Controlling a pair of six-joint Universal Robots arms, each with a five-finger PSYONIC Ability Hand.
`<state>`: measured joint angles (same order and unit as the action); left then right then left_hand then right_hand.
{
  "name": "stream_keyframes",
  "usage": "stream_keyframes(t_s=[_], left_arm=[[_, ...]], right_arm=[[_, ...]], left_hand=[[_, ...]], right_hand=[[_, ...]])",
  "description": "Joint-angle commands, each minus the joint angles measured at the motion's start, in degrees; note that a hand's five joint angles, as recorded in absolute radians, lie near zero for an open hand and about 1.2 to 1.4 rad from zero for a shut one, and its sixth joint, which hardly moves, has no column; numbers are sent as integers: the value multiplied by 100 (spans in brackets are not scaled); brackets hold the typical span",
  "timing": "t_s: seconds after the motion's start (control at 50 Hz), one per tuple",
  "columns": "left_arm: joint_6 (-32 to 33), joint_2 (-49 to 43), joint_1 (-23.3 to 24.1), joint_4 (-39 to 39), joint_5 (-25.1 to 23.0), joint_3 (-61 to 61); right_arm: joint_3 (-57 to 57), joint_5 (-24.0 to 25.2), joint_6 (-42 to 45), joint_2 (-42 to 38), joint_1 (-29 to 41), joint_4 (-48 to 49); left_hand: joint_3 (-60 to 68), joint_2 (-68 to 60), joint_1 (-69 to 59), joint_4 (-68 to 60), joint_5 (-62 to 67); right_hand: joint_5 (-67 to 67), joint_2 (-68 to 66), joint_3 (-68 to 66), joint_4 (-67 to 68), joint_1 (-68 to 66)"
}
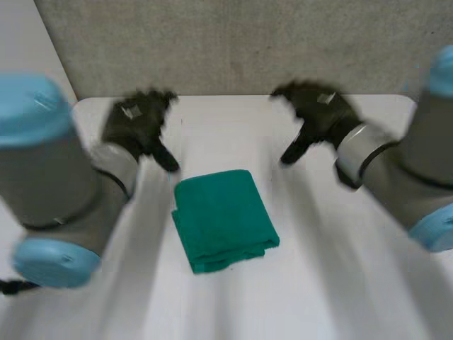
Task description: Fold the towel.
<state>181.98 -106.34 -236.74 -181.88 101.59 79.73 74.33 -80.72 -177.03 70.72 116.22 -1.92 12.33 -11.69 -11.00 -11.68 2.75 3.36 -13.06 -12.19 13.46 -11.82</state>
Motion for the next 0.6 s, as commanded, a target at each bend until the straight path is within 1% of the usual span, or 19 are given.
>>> stream_keyframes(t_s=[0.02,0.08,0.1,0.12,0.14,0.22,0.6], left_arm=[[65,1106,-671,750,-683,-431],[-66,1335,-987,1127,-1008,-510],[-119,1379,-1049,1198,-1062,-528],[-180,1414,-1102,1251,-1115,-537],[-303,1493,-1198,1313,-1211,-546],[-497,1564,-1331,1357,-1335,-520],[-497,1608,-1323,1331,-1335,-344]], right_arm=[[-103,-849,160,952,-284,42],[-173,-1033,475,1075,-434,-45],[-173,-1034,476,1075,-434,-45],[-199,-1182,694,1136,-573,-185],[-200,-1183,696,1137,-575,-186],[-208,-1288,740,1163,-610,-283],[187,-1236,810,1532,-548,-125]], left_hand=[[-233,169,100,168,-275],[-233,169,100,168,-275],[-233,169,100,168,-275],[-233,169,100,168,-275],[-233,169,100,168,-275],[-233,169,100,168,-275],[-233,169,100,168,-275]], right_hand=[[-336,306,219,-346,182],[-336,306,219,-346,182],[-336,306,219,-346,182],[-336,306,219,-346,182],[-336,306,219,-346,182],[-336,306,219,-346,182],[-336,306,219,-346,182]])
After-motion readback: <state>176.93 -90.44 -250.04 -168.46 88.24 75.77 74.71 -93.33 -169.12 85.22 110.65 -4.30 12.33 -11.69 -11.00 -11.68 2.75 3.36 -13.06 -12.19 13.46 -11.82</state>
